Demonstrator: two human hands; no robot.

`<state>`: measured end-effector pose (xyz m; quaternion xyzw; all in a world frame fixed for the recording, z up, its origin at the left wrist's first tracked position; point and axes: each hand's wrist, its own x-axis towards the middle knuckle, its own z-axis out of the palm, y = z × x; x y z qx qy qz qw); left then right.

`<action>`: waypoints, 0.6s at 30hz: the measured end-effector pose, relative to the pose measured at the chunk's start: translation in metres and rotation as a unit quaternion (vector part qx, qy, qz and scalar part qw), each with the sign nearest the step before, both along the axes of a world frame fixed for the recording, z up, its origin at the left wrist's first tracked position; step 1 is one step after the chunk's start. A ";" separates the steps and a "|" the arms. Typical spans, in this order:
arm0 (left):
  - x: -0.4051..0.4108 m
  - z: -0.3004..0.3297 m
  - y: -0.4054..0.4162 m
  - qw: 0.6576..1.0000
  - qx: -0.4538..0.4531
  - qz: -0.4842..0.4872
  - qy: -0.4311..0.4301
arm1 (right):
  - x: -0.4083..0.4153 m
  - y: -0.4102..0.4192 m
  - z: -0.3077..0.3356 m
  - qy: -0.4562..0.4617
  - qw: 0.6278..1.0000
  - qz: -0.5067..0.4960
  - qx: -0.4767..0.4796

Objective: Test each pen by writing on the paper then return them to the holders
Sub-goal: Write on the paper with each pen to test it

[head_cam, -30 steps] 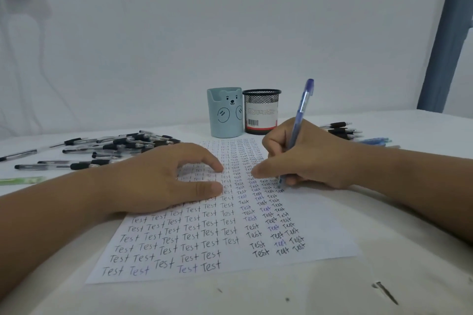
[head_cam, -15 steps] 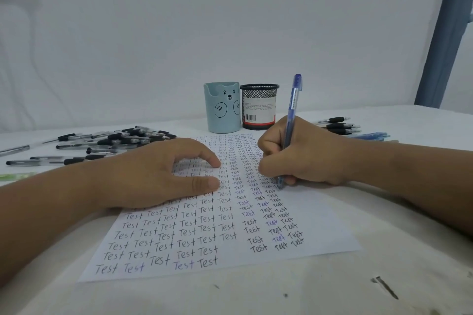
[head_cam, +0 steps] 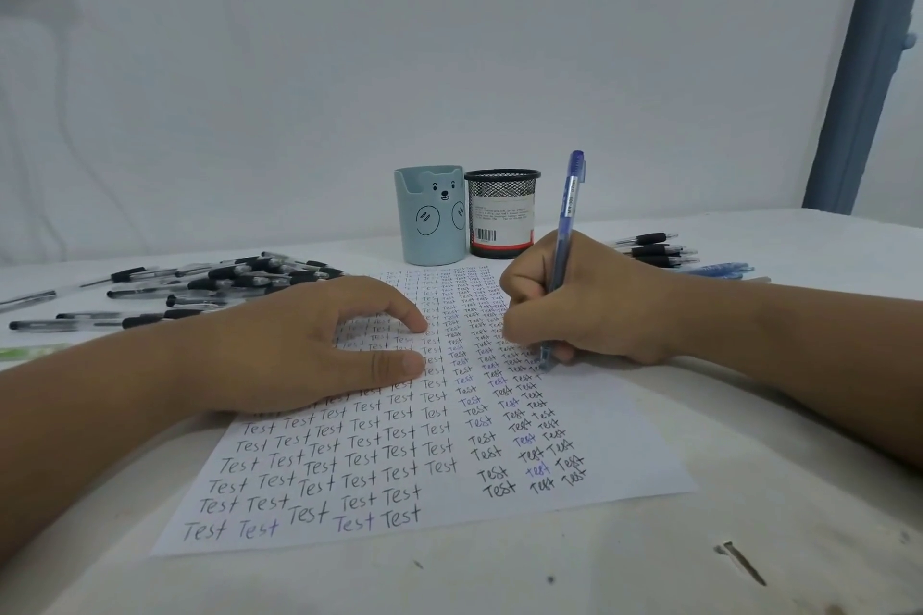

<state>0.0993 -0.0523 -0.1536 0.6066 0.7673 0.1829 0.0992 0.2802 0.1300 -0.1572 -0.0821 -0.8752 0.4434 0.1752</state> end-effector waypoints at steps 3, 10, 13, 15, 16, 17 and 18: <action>0.000 0.000 0.000 1.000 0.002 -0.001 0.003 | -0.001 -0.001 0.000 -0.003 1.000 0.004 0.007; 0.000 0.000 -0.001 1.000 -0.004 0.003 0.000 | 0.000 0.000 0.001 -0.004 1.000 0.008 0.013; 0.000 0.001 0.000 1.000 -0.006 0.002 0.004 | 0.000 -0.001 0.001 -0.002 1.000 0.008 0.013; 0.000 0.000 0.000 1.000 -0.007 0.002 0.002 | 0.000 -0.001 0.001 0.002 1.000 0.007 0.014; 0.000 0.000 0.000 1.000 -0.007 0.003 0.002 | 0.000 0.000 0.001 0.001 1.000 0.008 0.015; 0.000 0.000 0.000 1.000 -0.007 0.004 0.002 | 0.000 0.000 0.001 0.000 1.000 0.009 0.015; 0.000 0.000 0.000 1.000 -0.008 0.003 0.003 | 0.000 0.000 0.001 -0.001 1.000 0.011 0.014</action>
